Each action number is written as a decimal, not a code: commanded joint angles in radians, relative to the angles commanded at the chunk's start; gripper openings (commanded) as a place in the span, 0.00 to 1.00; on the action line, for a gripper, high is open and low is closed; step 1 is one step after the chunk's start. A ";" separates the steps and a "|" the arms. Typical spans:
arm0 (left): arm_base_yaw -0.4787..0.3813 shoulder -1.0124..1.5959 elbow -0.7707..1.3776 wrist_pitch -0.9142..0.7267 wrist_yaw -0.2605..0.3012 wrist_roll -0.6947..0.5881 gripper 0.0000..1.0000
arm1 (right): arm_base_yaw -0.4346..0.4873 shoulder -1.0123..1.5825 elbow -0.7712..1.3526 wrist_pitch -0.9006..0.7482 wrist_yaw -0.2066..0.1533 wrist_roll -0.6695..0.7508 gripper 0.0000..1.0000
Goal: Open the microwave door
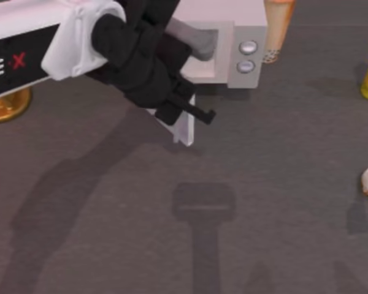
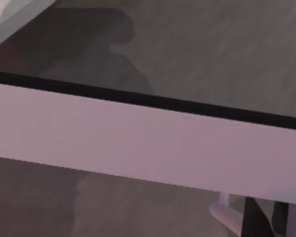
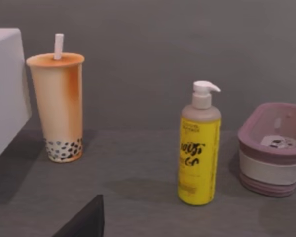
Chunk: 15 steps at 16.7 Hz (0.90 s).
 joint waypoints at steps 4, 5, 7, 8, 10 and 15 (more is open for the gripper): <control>0.007 -0.008 -0.013 0.000 0.011 0.020 0.00 | 0.000 0.000 0.000 0.000 0.000 0.000 1.00; 0.007 -0.008 -0.013 0.000 0.011 0.020 0.00 | 0.000 0.000 0.000 0.000 0.000 0.000 1.00; 0.007 -0.008 -0.013 0.000 0.011 0.020 0.00 | 0.000 0.000 0.000 0.000 0.000 0.000 1.00; 0.007 -0.008 -0.013 0.000 0.011 0.020 0.00 | 0.000 0.000 0.000 0.000 0.000 0.000 1.00; 0.007 -0.008 -0.013 0.000 0.011 0.020 0.00 | 0.000 0.000 0.000 0.000 0.000 0.000 1.00; 0.007 -0.008 -0.013 0.000 0.011 0.020 0.00 | 0.000 0.000 0.000 0.000 0.000 0.000 1.00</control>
